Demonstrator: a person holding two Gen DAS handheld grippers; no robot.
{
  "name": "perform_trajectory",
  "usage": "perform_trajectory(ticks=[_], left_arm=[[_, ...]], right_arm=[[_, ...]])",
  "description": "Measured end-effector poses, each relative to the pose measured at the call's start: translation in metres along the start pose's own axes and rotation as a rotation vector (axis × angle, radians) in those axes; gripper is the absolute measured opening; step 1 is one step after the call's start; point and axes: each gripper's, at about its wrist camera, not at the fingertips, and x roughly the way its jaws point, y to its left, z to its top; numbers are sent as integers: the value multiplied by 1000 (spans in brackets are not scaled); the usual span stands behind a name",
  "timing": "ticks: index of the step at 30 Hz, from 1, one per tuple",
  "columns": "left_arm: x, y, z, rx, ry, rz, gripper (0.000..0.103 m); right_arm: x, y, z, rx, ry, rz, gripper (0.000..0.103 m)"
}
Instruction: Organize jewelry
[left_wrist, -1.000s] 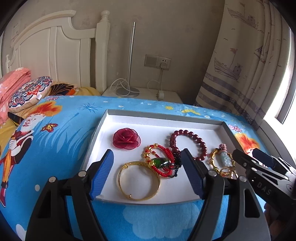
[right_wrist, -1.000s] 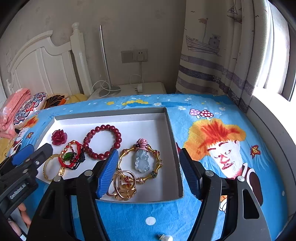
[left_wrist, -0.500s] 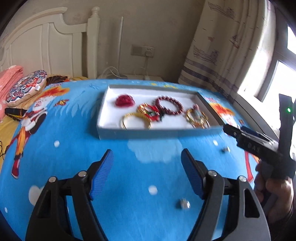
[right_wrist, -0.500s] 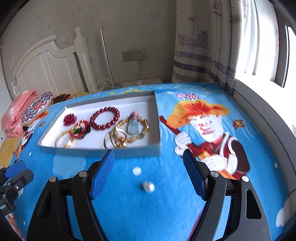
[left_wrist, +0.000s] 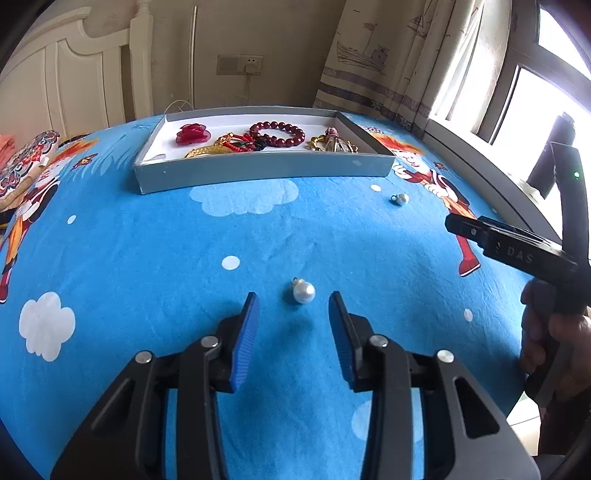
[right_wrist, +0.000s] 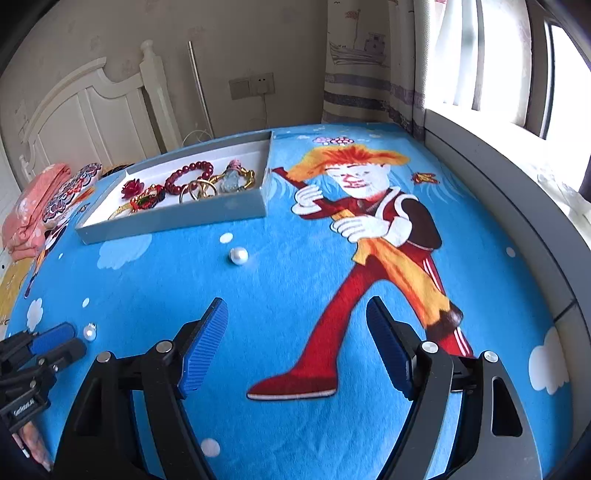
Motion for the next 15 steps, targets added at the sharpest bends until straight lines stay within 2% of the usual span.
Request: perform_trajectory(ticks=[4, 10, 15], left_arm=[[5, -6, 4, 16, 5, 6, 35], [12, -13, 7, 33, 14, 13, 28], [17, -20, 7, 73, 11, 53, 18]], right_arm=[[-2, 1, -11, -26, 29, 9, 76], [-13, 1, -18, -46, 27, 13, 78], [-9, 2, -17, -46, 34, 20, 79]])
